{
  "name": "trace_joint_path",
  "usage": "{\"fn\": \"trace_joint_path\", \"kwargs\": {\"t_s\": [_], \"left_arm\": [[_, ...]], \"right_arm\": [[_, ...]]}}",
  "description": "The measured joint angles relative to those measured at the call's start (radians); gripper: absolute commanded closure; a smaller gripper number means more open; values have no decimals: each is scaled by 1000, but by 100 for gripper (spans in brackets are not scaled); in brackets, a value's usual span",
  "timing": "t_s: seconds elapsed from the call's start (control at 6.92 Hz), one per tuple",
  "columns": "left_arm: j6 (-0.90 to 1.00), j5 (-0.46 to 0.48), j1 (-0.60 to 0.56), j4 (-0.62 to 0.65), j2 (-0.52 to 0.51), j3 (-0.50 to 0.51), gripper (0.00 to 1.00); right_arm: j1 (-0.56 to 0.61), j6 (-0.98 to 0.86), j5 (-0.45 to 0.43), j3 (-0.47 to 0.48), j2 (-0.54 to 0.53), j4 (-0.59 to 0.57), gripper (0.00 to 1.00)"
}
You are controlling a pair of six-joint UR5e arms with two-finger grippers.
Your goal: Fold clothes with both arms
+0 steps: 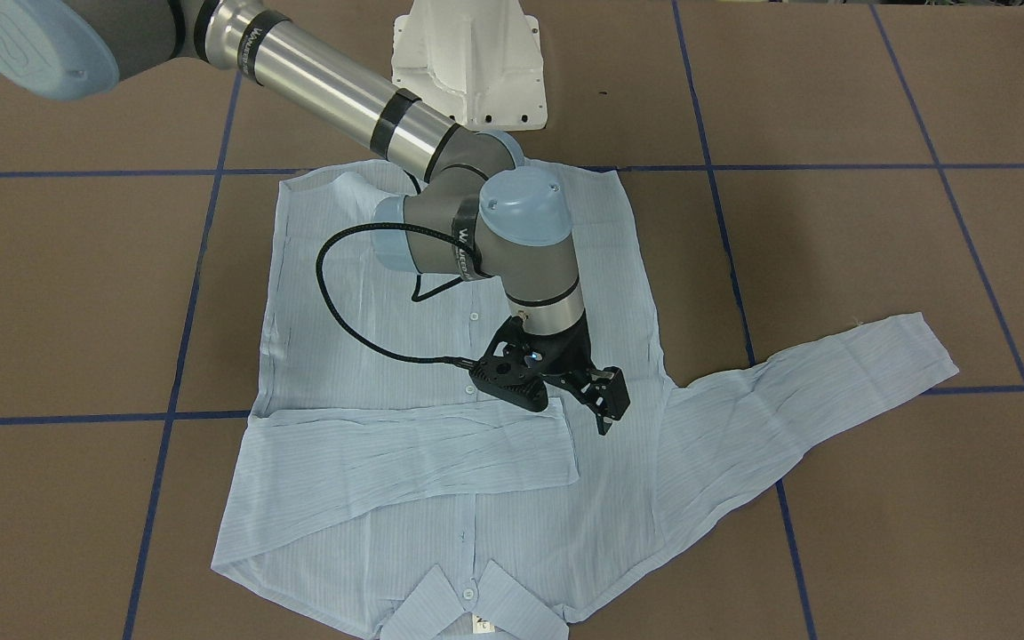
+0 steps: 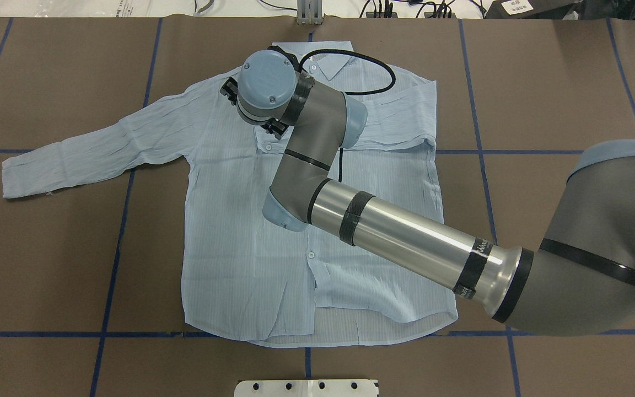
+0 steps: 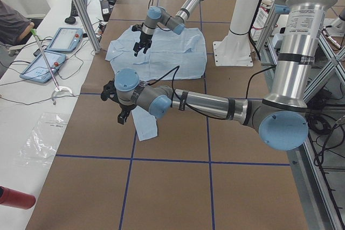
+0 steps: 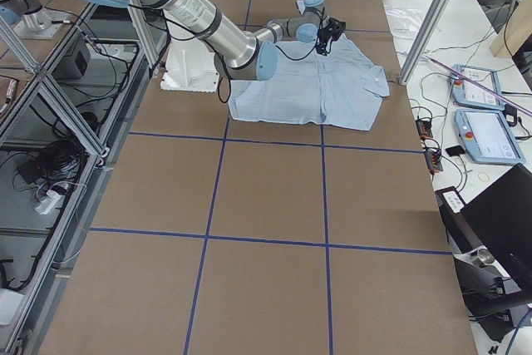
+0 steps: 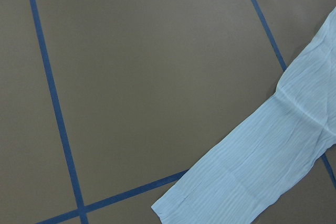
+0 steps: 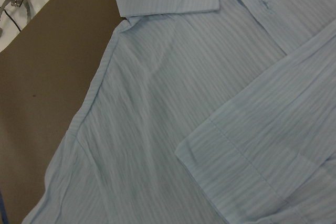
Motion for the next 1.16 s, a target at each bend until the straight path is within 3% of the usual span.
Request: {"fn": "trace_joint_path", "kwargs": {"t_s": [0.14, 0.29, 0.58, 0.87, 1.16], "left_arm": [[-91, 6, 49, -34, -11, 3, 1], [-215, 13, 110, -60, -38, 7, 1], [-400, 79, 210, -80, -69, 13, 1], [-439, 116, 231, -118, -3, 27, 1], [-455, 117, 233, -161, 71, 59, 1]], "right_arm": [[-1, 6, -1, 40, -17, -3, 1], [-1, 11, 1, 139, -69, -15, 1], [4, 10, 13, 436, -216, -167, 1], [17, -1, 17, 693, -390, -272, 1], [37, -30, 20, 853, -547, -285, 1]]}}
